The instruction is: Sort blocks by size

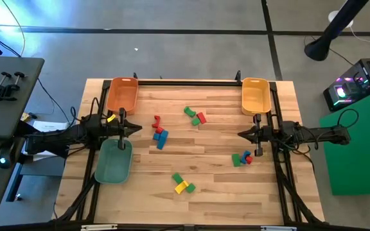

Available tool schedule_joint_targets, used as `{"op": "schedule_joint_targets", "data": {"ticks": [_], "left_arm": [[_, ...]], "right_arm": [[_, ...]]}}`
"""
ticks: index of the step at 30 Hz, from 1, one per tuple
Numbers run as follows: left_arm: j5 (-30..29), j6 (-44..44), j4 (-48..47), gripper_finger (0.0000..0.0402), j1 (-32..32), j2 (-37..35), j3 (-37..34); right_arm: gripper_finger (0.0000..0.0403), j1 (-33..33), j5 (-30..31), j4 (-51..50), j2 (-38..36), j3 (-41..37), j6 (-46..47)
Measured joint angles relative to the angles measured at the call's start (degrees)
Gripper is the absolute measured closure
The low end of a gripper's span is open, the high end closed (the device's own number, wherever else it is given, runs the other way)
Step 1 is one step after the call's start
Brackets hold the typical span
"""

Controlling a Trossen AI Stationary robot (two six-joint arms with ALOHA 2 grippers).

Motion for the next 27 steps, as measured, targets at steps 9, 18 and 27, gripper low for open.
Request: {"op": "schedule_joint_targets", "data": {"ticks": [9,18,27], "left_arm": [[0.0,0.0,0.0,0.0394,0.0,0.0,0.0],[0.0,-0.2,0.0,0.0394,0.0,0.0,0.0],[-1.0,-15.0,1.1,0.0394,0.0,0.0,0.0]], "right_arm": [[0.0398,0.0,0.0,0.0,0.0,0.0,0.2],[0.0398,0.0,0.0,0.0,0.0,0.0,0.0],[0.0398,0.0,0.0,0.0,0.0,0.0,0.1]]}}
